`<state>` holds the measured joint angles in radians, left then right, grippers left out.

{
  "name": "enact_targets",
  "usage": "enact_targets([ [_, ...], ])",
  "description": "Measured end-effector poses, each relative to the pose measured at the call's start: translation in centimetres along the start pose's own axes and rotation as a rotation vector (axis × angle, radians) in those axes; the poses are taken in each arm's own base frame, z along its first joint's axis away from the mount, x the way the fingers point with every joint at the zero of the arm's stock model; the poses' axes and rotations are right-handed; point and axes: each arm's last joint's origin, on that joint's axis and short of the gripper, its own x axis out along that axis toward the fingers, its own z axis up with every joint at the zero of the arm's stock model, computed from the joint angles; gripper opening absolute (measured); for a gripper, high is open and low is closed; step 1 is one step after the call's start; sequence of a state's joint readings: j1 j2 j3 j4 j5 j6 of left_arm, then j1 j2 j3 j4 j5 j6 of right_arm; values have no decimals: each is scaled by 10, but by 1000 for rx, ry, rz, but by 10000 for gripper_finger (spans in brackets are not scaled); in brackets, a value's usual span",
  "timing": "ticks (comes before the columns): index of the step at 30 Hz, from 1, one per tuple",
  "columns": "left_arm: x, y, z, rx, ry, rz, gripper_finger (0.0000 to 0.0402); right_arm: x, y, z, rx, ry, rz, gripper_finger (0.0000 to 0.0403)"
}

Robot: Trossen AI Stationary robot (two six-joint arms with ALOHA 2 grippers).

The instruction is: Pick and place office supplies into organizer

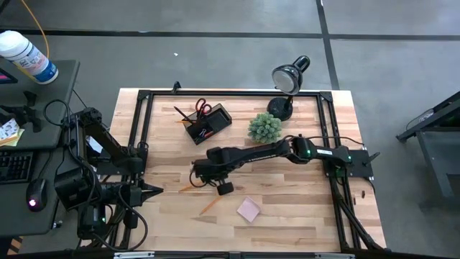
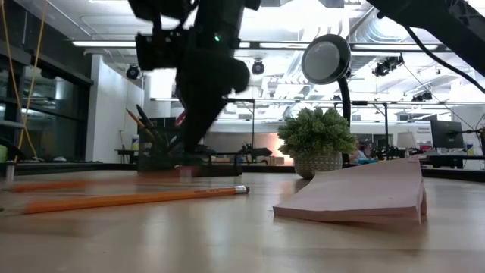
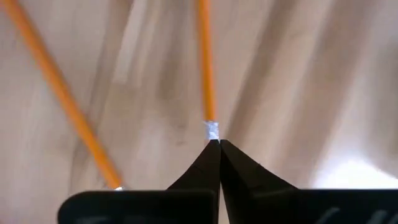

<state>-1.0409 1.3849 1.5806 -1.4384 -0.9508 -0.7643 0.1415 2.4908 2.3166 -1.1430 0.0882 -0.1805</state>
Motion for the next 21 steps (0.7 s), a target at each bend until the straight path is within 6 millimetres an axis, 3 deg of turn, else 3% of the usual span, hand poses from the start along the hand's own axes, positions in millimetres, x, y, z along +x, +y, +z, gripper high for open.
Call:
enact_targets([
  [3, 0, 0, 0, 0, 0, 0, 5, -10, -8, 3, 14, -27, -26, 1],
  [9, 0, 0, 0, 0, 3, -3, 5, -12, -19, -4, 33, 9, 8, 0],
  [15, 0, 0, 0, 1, 5, -4, 5, -2, -22, -9, 39, 25, 51, 12],
  [21, 0, 0, 0, 2, 6, -4, 5, 6, -24, -5, 10, -13, 33, 49],
])
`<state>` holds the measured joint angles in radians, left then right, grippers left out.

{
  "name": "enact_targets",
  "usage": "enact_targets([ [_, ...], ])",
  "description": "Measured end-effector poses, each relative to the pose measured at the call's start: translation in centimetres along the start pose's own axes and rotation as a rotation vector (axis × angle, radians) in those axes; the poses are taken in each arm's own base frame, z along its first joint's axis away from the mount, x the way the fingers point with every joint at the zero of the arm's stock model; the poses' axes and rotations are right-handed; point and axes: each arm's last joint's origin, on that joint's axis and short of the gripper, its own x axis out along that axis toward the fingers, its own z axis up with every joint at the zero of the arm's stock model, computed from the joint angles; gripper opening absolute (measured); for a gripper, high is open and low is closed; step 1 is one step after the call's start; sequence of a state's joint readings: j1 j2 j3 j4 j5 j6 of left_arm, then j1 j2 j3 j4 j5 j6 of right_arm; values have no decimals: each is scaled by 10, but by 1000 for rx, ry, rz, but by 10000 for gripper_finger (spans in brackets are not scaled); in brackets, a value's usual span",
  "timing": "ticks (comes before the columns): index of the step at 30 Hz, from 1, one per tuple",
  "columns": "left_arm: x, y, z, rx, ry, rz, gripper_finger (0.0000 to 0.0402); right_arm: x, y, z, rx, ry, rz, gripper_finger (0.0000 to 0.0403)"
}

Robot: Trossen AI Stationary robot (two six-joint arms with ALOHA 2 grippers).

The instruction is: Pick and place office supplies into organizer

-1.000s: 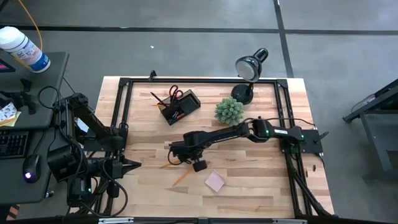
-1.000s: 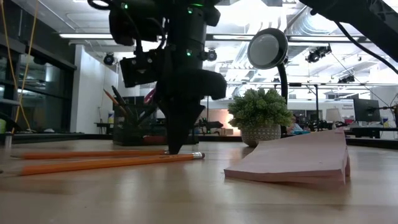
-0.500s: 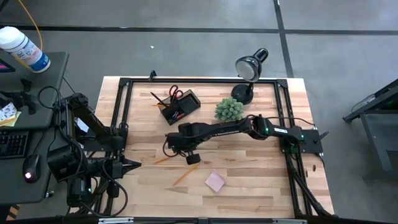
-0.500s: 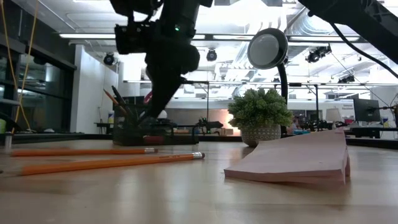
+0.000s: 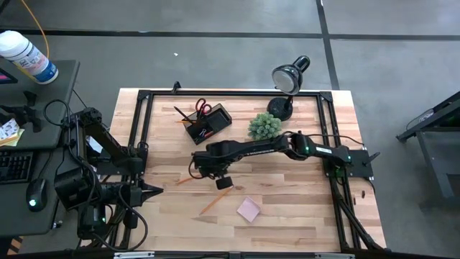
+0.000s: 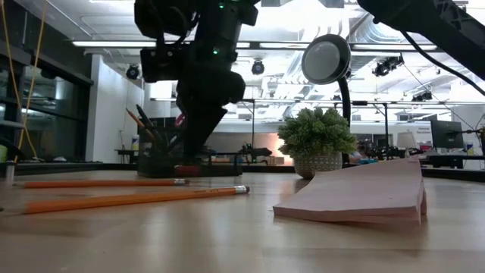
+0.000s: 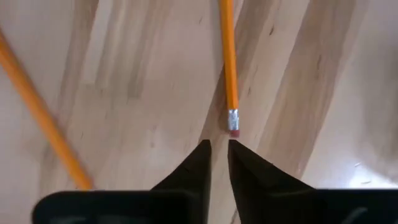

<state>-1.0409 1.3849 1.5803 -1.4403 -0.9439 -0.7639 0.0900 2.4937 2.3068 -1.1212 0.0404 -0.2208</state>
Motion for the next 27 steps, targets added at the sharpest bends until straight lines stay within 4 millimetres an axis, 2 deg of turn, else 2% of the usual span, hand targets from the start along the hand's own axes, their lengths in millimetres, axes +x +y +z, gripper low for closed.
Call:
enact_targets([
  [7, 0, 0, 0, 10, -1, 2, 5, 14, -10, -2, -21, 11, -6, 82],
  [14, 0, 0, 0, 13, -6, 8, 5, 23, -16, -3, -66, 18, -18, 83],
  [27, 0, 1, 0, 20, -24, 34, 5, 24, -36, -8, -49, 5, 3, 83],
])
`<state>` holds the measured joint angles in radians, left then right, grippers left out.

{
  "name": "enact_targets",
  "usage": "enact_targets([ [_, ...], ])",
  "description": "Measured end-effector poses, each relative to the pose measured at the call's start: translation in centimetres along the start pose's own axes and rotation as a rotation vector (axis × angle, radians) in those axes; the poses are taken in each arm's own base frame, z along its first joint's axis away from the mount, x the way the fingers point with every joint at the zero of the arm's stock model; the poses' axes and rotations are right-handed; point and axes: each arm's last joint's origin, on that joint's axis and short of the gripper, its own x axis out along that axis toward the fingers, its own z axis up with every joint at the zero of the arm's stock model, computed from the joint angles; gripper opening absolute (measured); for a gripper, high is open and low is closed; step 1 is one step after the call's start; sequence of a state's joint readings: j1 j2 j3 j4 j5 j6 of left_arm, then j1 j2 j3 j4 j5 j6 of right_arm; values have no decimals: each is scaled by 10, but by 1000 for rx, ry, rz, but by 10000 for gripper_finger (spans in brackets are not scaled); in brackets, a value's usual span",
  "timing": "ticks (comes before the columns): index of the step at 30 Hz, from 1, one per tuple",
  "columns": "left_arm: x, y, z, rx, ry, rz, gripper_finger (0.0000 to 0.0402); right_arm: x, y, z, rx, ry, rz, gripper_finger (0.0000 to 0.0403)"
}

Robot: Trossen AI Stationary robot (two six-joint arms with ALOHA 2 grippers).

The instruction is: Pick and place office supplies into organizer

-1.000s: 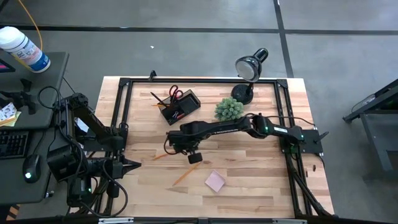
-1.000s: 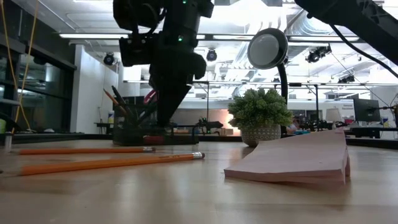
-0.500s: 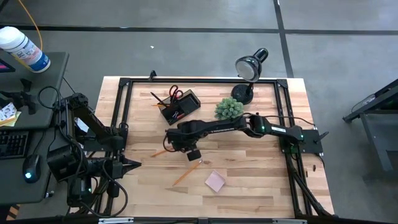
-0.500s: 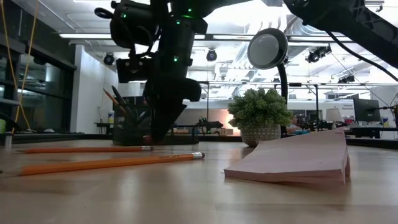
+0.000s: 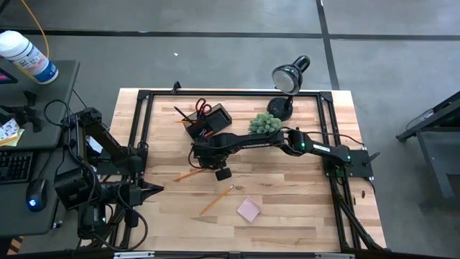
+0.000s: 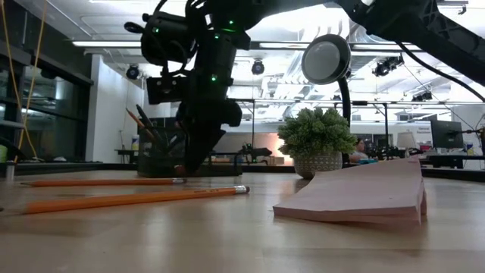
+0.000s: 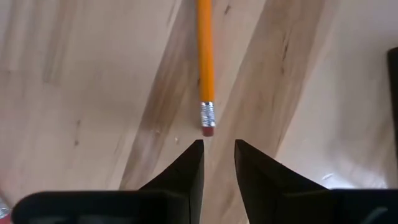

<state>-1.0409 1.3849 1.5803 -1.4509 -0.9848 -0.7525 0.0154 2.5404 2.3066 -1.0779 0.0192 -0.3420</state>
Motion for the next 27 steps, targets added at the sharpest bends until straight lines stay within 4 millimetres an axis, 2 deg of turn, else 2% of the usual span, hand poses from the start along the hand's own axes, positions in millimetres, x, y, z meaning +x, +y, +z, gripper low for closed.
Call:
enact_targets([
  [27, 0, 2, -2, 21, 7, 13, 5, 0, 2, 3, -49, -33, 20, 82],
])
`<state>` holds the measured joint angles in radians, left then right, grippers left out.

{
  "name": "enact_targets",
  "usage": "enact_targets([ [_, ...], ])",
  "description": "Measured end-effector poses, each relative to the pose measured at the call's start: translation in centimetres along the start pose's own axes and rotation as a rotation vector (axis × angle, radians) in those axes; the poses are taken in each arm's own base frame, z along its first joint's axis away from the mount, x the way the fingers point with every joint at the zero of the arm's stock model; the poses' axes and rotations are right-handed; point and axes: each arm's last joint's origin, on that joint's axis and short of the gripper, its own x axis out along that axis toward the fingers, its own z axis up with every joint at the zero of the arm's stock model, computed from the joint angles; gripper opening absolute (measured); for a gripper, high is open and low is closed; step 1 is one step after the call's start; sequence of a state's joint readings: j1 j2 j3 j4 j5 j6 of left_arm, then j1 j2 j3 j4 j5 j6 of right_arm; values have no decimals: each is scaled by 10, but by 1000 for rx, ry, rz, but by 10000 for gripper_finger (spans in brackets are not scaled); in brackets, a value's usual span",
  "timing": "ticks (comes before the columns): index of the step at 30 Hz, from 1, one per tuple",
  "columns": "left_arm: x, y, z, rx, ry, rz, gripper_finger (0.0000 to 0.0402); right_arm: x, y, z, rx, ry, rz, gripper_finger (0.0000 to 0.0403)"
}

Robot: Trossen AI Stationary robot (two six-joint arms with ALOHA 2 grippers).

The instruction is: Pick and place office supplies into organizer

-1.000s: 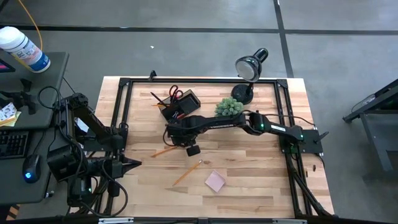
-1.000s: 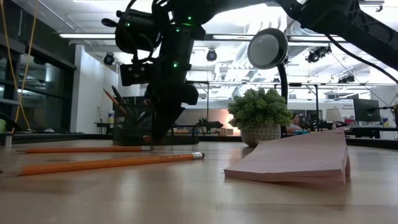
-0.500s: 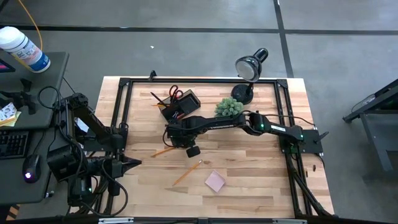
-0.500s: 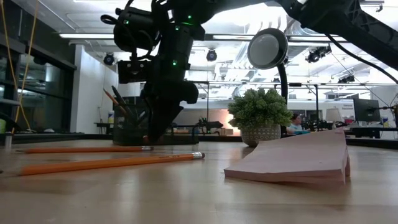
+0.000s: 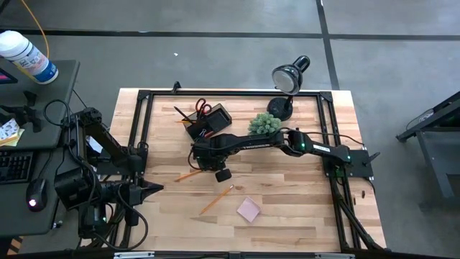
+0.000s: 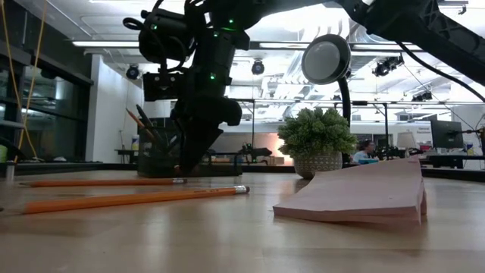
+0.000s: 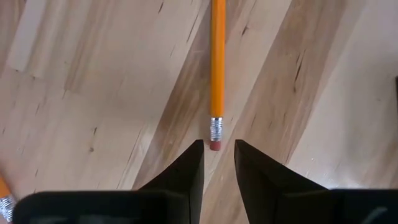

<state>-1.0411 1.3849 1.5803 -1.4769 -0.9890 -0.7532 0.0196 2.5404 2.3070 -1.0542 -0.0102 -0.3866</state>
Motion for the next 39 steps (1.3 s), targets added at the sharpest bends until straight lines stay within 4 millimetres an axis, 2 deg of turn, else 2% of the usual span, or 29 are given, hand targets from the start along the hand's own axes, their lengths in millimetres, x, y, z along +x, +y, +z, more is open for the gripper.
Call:
enact_targets([
  [14, 0, 0, 0, -1, 0, 0, 5, 0, 0, 0, 0, 2, 1, 83],
  [20, 0, 0, 0, -1, 0, -1, 5, 14, 4, -3, -4, 42, 18, 83],
  [26, 0, 0, 0, -2, 0, -1, 5, 17, 10, 1, -13, 35, 9, 81],
  [29, 0, 0, 0, -2, 0, -1, 5, 17, 11, 1, 1, 34, 16, 65],
  [35, 0, 1, -1, 10, 6, 4, 5, 18, 11, 1, 35, 34, 23, 9],
  [39, 0, 1, -1, 10, 6, 5, 5, 18, 11, 1, 37, 33, 25, 14],
])
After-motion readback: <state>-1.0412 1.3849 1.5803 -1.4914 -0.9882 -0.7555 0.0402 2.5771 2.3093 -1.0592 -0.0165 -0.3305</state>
